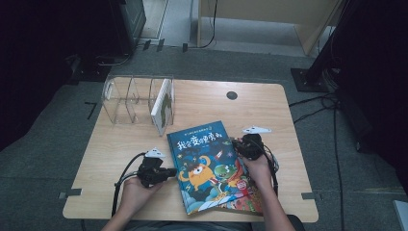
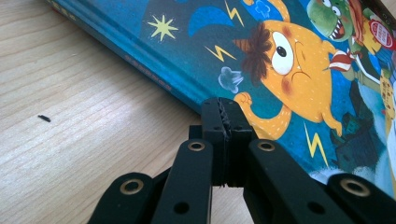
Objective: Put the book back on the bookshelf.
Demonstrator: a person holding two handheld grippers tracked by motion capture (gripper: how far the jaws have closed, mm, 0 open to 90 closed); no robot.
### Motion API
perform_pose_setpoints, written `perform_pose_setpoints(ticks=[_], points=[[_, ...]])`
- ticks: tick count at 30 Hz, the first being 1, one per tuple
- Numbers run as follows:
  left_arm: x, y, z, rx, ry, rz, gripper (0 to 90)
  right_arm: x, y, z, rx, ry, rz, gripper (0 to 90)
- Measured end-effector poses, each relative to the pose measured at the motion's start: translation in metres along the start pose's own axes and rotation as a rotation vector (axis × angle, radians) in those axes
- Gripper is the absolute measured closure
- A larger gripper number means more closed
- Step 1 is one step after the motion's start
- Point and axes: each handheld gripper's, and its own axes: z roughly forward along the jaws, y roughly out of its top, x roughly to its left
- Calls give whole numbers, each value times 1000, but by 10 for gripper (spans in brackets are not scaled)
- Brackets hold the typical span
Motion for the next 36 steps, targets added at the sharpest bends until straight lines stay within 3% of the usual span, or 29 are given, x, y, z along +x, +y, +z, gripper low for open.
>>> perform_pose_setpoints(ticks=[8, 14, 23, 29, 36], points=[[-3, 4, 4, 8, -17, 15, 900, 1, -16, -21, 13, -9, -1, 900], [-3, 6, 6, 15, -27, 19, 900, 1, -21, -25, 14, -28, 18, 900], [-7, 2, 5, 1, -10, 8, 900, 2, -12, -16, 25, -43, 29, 900], [-9, -2, 3, -4, -37, -17, 900, 7, -2, -4, 15, -56, -7, 900], [-20, -3, 7, -9, -40, -1, 900, 1, 9, 9, -5, -41, -9, 900]])
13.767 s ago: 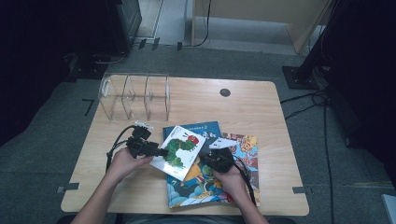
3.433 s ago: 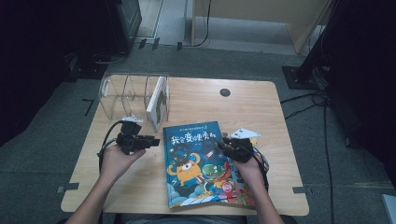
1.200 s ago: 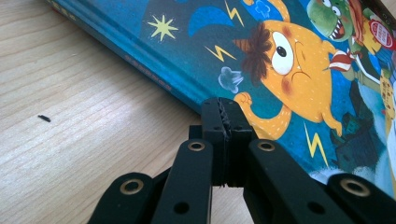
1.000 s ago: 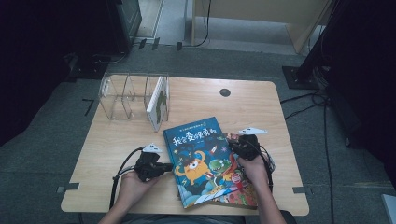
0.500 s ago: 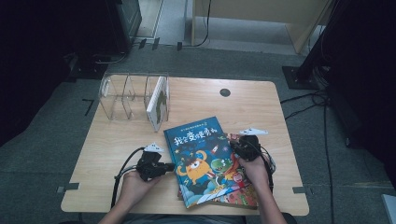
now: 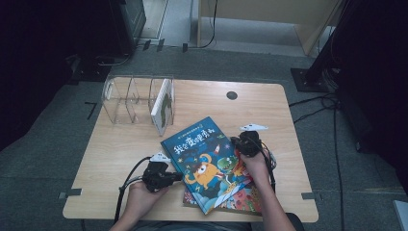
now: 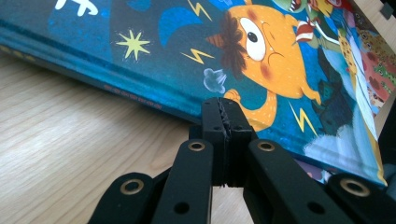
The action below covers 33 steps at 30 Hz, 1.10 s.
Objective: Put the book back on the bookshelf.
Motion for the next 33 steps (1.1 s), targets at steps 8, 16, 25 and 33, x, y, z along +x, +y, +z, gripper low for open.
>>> perform_pose_setpoints(ticks=[8, 16, 25, 33], points=[[-11, 5, 10, -1, -3, 25, 900, -6, -2, -21, -82, 10, -6, 900], [-16, 16, 23, 12, -41, 40, 900, -11, -18, -35, -92, -5, -1, 900], [9, 31, -2, 3, -1, 26, 893, -16, -37, -55, -98, -7, 27, 900], [37, 40, -22, -21, 33, -13, 883, -15, -61, -77, -103, -13, 11, 898]])
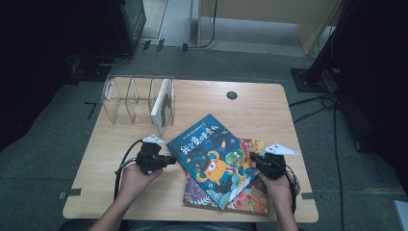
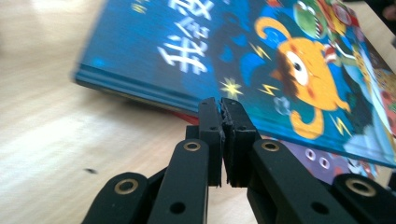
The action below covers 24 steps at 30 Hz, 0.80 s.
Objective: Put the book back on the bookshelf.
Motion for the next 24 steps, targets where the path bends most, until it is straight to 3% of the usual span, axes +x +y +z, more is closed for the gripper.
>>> perform_pose_setpoints(ticks=[10, 16, 24], points=[[26, 9, -10, -16, 24, -30, 876, -7, -19, -15, 43, -39, 37, 900], [31, 10, -8, -13, 21, -41, 874, -3, -21, -17, 59, -62, 26, 900], [34, 12, -8, -17, 40, -36, 870, -2, -24, -22, 75, -37, 36, 900]])
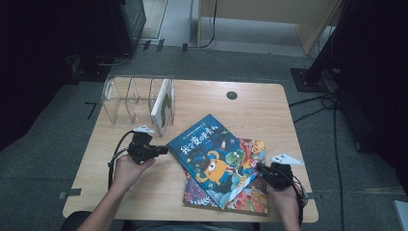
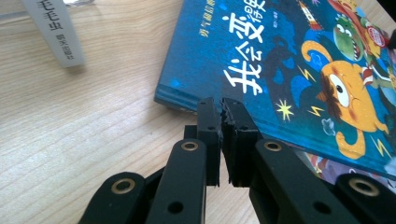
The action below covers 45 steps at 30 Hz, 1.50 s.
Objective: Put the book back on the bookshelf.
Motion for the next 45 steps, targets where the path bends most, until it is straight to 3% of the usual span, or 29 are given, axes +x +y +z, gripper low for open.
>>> perform_pose_setpoints(ticks=[8, 18, 24, 36, 40, 45], points=[[4, 0, 1, -3, 6, -14, 869, -2, -10, -8, -12, 26, 30, 900], [9, -1, -1, -7, 17, -21, 866, -1, -18, -12, 33, 13, 8, 900], [10, -3, -2, -11, 22, -29, 866, -6, -15, -10, 28, 1, 10, 900], [24, -11, -5, -8, 97, -50, 866, -18, -1, 5, 13, 11, 19, 900], [29, -10, 0, -8, 131, -54, 860, -22, 5, 12, 5, 21, 19, 900], [31, -9, 8, 0, 139, -54, 859, -25, 13, 22, -1, 24, 12, 900]])
